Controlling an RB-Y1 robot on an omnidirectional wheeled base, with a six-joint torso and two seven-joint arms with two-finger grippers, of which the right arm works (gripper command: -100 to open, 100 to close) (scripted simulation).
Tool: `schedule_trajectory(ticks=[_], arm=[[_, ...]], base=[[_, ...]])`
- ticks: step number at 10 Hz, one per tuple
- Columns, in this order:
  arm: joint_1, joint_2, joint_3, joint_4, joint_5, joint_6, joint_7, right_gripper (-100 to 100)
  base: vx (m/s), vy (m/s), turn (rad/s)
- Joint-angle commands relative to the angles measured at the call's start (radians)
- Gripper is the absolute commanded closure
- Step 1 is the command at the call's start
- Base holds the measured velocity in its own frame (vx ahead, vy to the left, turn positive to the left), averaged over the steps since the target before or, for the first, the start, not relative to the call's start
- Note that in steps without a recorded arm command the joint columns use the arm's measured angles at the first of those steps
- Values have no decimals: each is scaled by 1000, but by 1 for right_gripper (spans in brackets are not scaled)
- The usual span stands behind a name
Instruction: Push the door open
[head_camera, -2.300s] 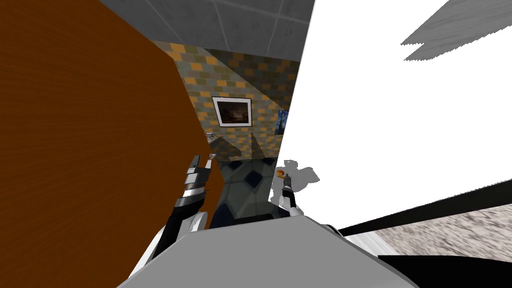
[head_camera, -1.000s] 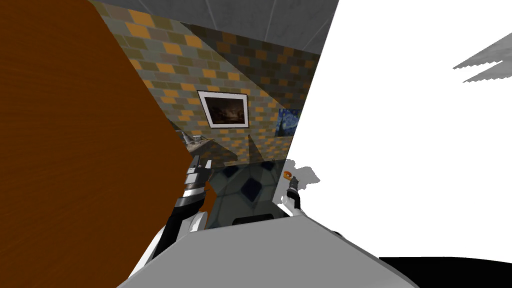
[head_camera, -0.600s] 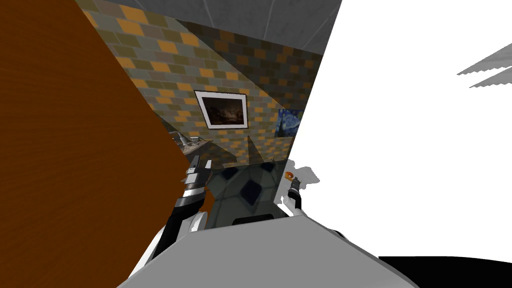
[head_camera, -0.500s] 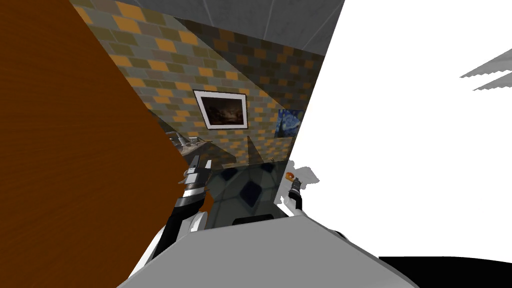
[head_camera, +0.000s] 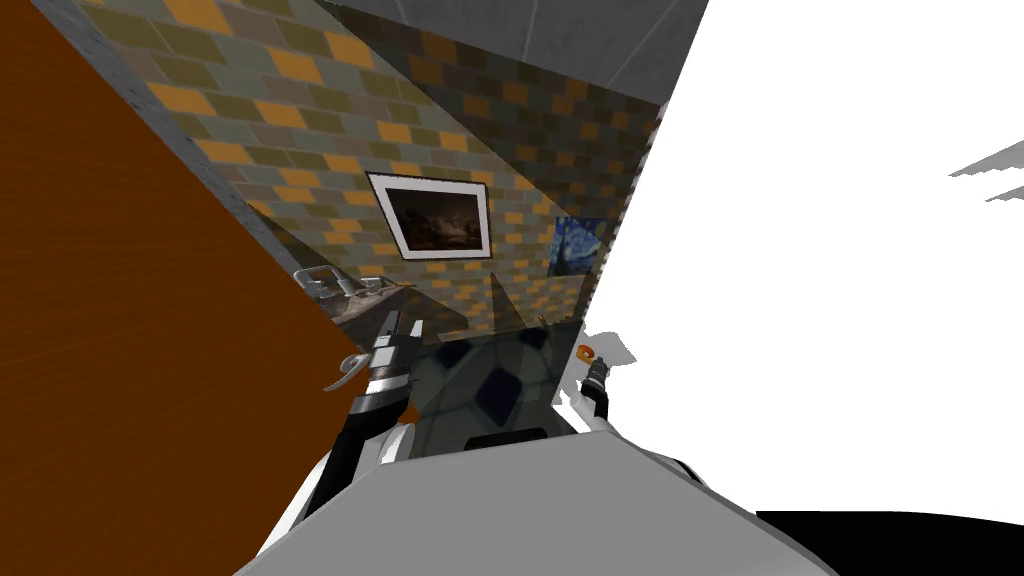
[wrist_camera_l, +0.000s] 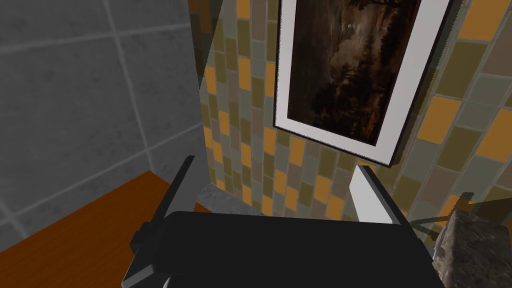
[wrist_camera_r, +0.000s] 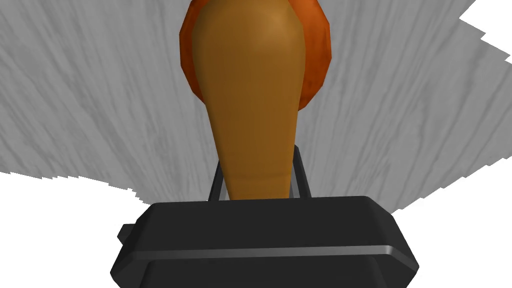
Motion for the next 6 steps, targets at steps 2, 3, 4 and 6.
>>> schedule_trajectory(ticks=[2, 3, 4, 6], arm=[[2, -3, -22, -10, -20, -2, 16, 100], [3, -5, -31, -9, -28, -4, 20, 100], [3, -6, -37, -9, -34, -6, 23, 100], [19, -10, -57, -17, -53, -10, 38, 100]], base=[[197, -6, -53], [201, -3, -67], [193, 3, -50], [97, -36, -46]])
